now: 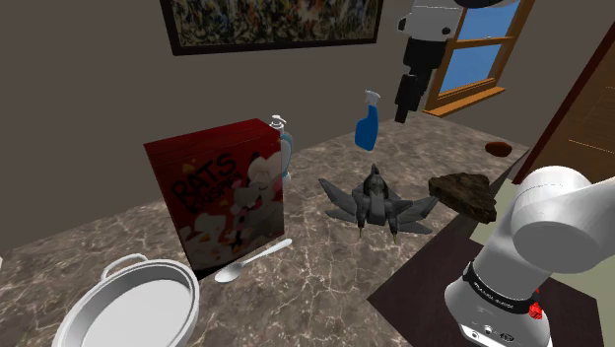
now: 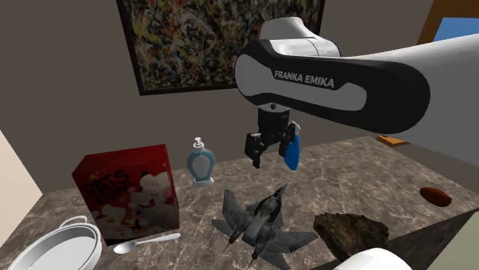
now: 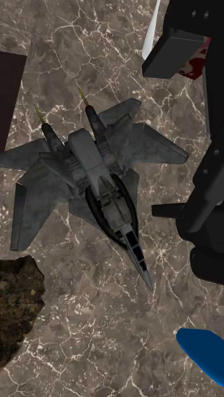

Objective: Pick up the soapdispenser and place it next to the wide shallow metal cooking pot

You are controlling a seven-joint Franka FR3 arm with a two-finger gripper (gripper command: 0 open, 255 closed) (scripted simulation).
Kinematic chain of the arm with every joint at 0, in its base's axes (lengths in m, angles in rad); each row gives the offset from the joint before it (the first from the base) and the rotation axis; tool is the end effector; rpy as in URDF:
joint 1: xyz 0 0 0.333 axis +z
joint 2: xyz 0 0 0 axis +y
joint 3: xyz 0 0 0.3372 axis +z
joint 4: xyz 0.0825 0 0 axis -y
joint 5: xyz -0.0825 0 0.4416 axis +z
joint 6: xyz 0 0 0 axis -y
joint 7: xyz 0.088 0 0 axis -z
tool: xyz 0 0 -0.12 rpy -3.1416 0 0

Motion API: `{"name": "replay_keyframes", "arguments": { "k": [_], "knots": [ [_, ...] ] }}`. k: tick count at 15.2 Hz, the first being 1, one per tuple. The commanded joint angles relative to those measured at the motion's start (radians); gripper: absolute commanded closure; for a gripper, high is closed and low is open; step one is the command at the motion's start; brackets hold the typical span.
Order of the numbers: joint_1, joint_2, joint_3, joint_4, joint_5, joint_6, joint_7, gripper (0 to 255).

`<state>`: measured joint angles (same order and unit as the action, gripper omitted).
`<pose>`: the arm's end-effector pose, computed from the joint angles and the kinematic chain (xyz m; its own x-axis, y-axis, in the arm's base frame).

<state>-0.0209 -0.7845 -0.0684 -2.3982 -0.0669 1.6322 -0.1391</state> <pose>0.3532 -0.0439 0.5743 0.9972 0.0729 0.0146 0.0726 -0.9971 0.0208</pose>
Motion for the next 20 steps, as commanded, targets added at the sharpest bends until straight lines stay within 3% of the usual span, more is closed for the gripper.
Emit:
{"name": "replay_keyframes", "arguments": {
  "k": [1,11,20],
  "knots": [
    [0.000,0.000,0.000,0.000,0.000,0.000,0.000,0],
    [0.039,0.387,0.061,0.230,0.037,0.148,0.081,0],
    [0.063,0.740,0.103,0.546,0.035,0.177,0.144,0]
  ]
}}
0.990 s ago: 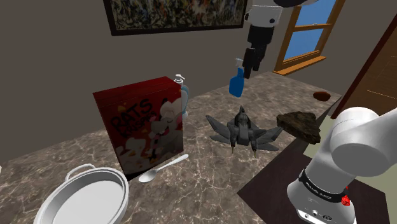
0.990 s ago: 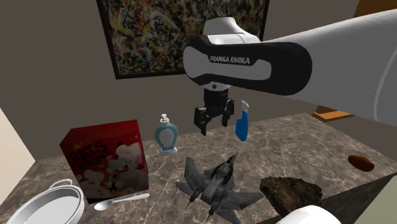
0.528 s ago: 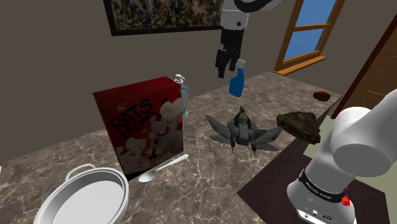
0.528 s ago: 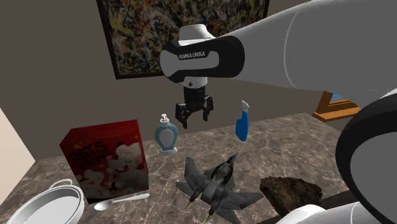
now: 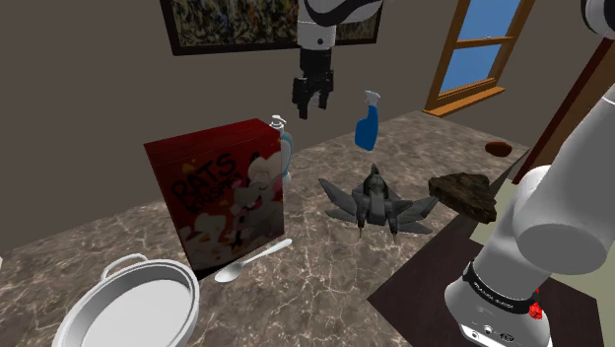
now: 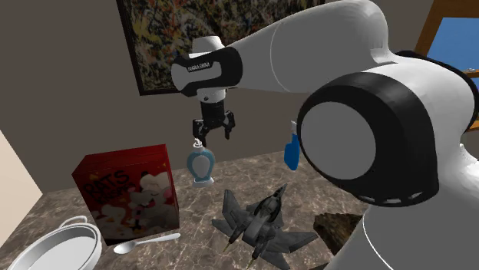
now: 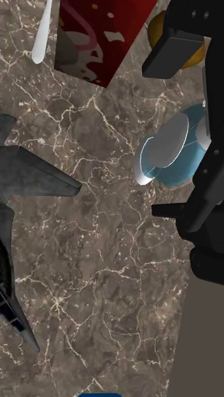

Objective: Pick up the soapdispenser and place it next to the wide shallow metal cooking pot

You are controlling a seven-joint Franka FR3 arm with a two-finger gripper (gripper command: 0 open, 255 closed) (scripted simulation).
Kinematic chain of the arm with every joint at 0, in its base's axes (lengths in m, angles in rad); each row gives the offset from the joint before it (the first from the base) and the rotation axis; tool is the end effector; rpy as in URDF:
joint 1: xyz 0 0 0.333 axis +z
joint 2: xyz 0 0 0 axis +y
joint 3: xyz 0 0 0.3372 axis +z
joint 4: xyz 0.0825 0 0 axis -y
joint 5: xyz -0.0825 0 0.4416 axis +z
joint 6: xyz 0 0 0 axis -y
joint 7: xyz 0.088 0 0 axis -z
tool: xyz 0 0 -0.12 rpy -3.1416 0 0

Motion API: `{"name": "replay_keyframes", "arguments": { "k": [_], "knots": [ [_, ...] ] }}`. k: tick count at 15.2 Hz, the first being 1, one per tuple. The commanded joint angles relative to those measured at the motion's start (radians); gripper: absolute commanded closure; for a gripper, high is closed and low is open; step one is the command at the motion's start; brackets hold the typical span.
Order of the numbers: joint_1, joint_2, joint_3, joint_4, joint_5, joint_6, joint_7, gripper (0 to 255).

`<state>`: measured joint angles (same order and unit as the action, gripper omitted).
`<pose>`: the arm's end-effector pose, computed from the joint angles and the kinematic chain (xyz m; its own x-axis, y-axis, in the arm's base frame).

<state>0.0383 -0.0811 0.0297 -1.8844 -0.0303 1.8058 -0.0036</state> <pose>0.5908 0.0377 0.5346 0.9969 0.0785 0.0022 0.0784 -0.9964 0.0319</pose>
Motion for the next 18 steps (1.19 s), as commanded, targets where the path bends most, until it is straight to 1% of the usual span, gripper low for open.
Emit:
{"name": "replay_keyframes", "arguments": {
  "k": [1,5,8,9,16,18],
  "knots": [
    [0.006,0.077,0.008,0.075,-0.003,0.000,0.015,0],
    [0.020,0.244,0.020,0.266,-0.014,-0.028,0.041,0],
    [0.034,0.379,0.025,0.437,-0.023,-0.067,0.057,0],
    [0.036,0.399,0.026,0.463,-0.025,-0.074,0.059,0],
    [0.033,0.399,0.024,0.362,-0.026,0.028,0.060,0],
    [0.033,0.399,0.024,0.362,-0.026,0.028,0.060,0]
  ]
}}
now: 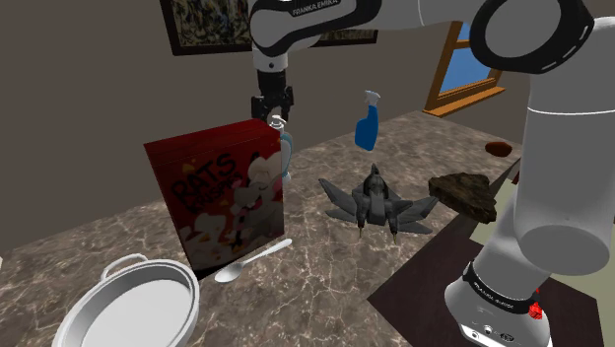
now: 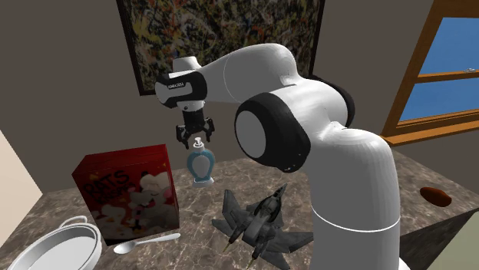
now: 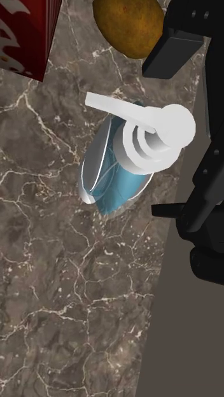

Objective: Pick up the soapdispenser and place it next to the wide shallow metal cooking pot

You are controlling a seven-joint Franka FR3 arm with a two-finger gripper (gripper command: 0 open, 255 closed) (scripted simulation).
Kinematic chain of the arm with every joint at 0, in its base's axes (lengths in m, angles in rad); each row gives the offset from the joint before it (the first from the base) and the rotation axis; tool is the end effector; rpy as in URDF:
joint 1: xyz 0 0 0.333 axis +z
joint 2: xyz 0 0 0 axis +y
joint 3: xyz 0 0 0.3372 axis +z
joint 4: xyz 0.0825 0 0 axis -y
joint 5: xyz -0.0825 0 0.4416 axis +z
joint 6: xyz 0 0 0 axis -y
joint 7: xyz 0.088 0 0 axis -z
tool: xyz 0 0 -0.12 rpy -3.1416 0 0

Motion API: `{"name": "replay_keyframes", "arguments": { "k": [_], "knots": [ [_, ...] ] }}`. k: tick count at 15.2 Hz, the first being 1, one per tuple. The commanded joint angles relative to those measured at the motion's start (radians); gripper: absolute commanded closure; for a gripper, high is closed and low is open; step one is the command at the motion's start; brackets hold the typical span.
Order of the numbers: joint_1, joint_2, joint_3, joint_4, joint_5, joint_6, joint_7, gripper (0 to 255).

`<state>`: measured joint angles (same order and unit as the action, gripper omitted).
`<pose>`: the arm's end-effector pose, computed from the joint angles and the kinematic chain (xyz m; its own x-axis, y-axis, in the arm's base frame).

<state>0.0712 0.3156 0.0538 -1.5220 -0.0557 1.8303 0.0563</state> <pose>0.7135 0.0802 0.4708 0.9968 0.0804 -0.0049 0.0805 -0.9961 0.0374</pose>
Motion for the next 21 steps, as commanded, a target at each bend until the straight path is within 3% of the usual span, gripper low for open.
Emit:
{"name": "replay_keyframes", "arguments": {
  "k": [1,6,7,16,21],
  "knots": [
    [0.000,0.002,0.000,-0.001,0.000,0.004,0.000,0],
    [0.000,0.002,0.000,0.000,0.000,0.003,0.000,0],
    [0.000,0.002,0.000,0.000,0.000,0.003,0.000,255],
    [0.000,0.003,0.000,0.000,0.000,0.004,0.000,255],
    [0.001,0.000,0.000,0.063,0.001,-0.063,-0.002,255]
  ]
}}
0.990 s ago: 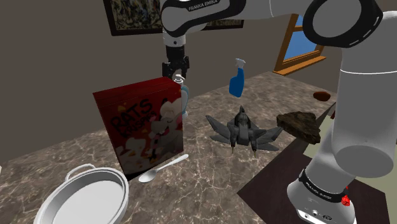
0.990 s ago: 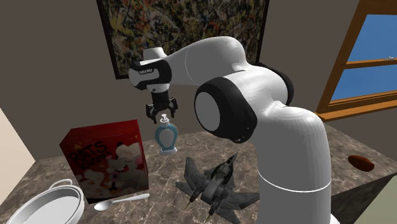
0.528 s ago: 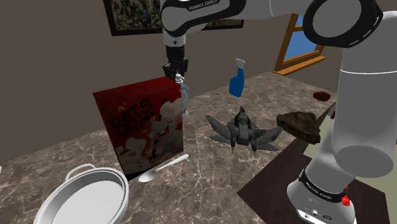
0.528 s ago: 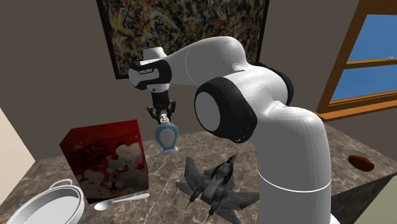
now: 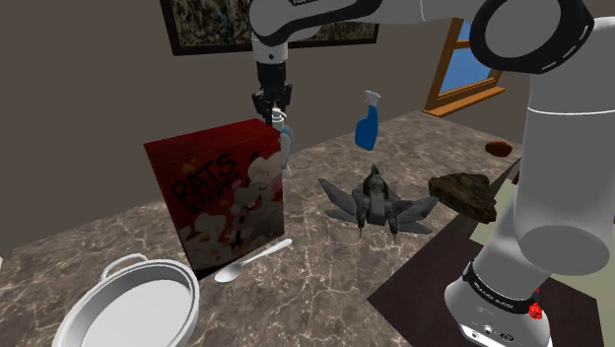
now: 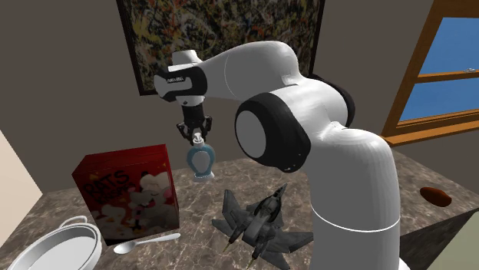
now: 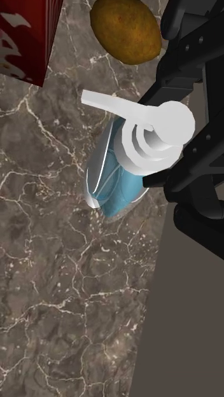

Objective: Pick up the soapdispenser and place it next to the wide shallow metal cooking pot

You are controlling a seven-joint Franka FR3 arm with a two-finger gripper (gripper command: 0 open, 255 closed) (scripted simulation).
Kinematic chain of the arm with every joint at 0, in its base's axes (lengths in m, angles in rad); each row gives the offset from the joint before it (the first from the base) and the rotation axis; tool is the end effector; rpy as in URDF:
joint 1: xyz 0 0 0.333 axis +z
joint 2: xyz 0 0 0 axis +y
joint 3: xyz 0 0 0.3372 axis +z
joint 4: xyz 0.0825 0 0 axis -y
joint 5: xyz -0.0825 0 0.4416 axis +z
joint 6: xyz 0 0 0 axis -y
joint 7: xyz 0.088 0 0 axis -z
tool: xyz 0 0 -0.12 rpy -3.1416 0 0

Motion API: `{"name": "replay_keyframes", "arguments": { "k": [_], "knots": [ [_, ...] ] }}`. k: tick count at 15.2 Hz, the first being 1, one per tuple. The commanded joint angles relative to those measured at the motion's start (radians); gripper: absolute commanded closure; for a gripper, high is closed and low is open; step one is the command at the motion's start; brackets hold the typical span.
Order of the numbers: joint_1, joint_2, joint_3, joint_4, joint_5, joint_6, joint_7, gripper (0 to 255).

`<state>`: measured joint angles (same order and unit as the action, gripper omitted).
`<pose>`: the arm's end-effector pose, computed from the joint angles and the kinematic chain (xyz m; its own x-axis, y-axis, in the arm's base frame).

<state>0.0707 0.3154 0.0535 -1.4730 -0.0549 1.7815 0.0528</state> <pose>0.7148 0.0792 0.4929 0.9968 0.0803 -0.0046 0.0804 -0.9961 0.0373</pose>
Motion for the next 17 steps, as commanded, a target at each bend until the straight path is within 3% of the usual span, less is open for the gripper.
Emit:
{"name": "replay_keyframes", "arguments": {
  "k": [1,17],
  "knots": [
    [0.002,0.001,0.001,0.028,0.000,-0.027,0.001,255],
    [0.007,0.050,0.001,0.319,-0.002,-0.269,-0.007,255]
  ]
}}
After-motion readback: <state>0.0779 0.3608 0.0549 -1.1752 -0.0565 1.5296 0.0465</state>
